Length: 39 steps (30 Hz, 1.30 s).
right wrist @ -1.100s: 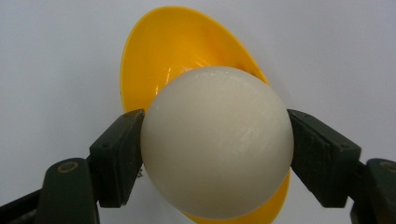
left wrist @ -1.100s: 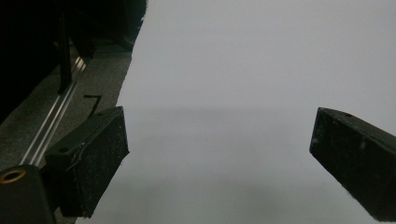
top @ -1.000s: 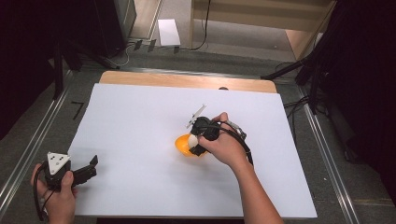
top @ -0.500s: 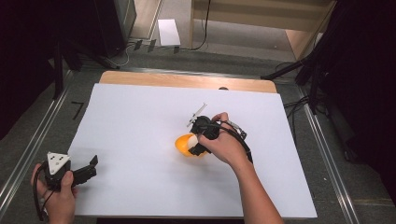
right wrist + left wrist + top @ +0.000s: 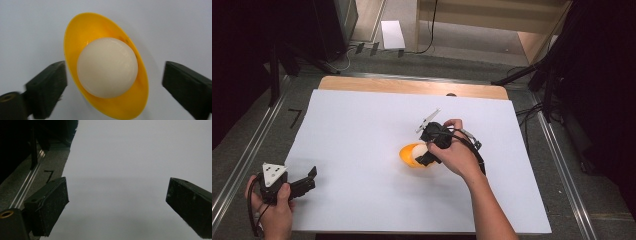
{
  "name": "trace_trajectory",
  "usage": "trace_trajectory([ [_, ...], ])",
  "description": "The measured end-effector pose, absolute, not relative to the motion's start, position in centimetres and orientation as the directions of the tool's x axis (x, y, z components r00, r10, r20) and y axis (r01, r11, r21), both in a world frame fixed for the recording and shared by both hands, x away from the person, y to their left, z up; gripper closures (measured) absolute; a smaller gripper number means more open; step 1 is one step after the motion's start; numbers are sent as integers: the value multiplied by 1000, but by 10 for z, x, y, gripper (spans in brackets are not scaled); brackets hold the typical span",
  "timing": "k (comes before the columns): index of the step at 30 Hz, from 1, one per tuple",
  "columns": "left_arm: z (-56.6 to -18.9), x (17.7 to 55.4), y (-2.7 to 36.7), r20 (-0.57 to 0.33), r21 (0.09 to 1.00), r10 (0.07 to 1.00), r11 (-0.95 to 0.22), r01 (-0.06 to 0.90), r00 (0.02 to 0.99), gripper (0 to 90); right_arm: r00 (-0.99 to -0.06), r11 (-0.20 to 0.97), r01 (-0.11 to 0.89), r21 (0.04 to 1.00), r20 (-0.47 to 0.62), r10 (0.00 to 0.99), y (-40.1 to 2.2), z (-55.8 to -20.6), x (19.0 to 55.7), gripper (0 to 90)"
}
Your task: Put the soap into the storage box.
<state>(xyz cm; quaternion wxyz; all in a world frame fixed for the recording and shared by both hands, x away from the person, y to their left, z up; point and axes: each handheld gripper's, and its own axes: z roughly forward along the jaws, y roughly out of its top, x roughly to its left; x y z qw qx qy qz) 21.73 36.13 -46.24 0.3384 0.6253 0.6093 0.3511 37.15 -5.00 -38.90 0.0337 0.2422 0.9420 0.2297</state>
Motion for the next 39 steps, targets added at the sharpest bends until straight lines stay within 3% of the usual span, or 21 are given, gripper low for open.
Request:
trace_trajectory([
  [2,-462,217,361,32,852,999,-31,522,7,44,-875,768,450,456,52,482,-53,-389,371,0],
  [39,-463,217,360,31,853,999,-31,521,9,44,-772,608,556,567,81,631,-141,-411,348,0],
])
